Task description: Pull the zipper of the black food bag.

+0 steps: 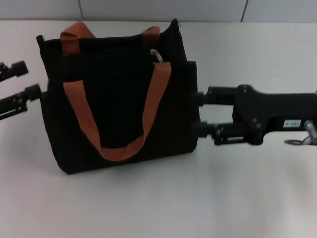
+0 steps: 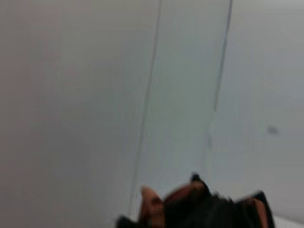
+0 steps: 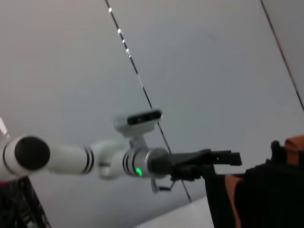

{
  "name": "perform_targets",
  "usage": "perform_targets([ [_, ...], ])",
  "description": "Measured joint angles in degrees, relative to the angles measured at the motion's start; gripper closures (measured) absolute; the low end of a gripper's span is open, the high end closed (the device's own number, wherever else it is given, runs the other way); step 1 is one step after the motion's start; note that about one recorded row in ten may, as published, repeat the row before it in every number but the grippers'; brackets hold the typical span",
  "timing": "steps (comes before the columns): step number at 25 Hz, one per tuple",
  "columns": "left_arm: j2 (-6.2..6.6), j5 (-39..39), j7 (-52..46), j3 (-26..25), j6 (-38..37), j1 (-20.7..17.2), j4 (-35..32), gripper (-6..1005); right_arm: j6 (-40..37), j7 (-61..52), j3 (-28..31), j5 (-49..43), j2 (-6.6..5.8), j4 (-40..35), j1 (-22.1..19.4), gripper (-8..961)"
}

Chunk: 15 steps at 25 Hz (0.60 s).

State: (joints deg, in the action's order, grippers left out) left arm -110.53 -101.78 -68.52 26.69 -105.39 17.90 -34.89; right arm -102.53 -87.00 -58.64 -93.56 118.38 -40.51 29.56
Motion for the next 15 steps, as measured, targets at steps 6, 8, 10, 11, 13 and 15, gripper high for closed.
perform_targets([
  [6, 2.34, -5.6, -10.7, -0.2, -6.5, 2.2, -4.9, 267, 0.0, 2.6, -0.1, -3.2, 0.46, 0.3, -0.1, 195],
  [8, 1.75, -4.0, -11.0, -0.2, -9.4, 2.5, -4.6, 236, -0.1, 5.0, -0.2, -5.3, 0.56, 0.9, -0.1, 195],
  [10, 0.45, -3.0, -10.0, 0.1, -9.6, 2.5, -4.3, 204, -0.1, 7.8, -0.2, -6.0, 0.6, 2.4, 0.0, 195],
  [11, -0.37, -3.0, -8.9, 0.2, -9.6, 2.4, -4.1, 189, 0.0, 9.0, -0.3, -6.2, 0.61, 3.0, 0.0, 195],
  [13, -1.45, -3.1, -7.0, 0.4, -9.6, 2.3, -3.6, 174, 0.4, 12.0, -0.3, -6.4, 0.62, 4.7, 0.1, 195],
  [15, -2.33, -3.1, -2.8, 2.0, -9.6, 2.1, -1.0, 175, 1.5, 15.1, -0.3, -6.6, 0.63, 6.7, 0.3, 195],
])
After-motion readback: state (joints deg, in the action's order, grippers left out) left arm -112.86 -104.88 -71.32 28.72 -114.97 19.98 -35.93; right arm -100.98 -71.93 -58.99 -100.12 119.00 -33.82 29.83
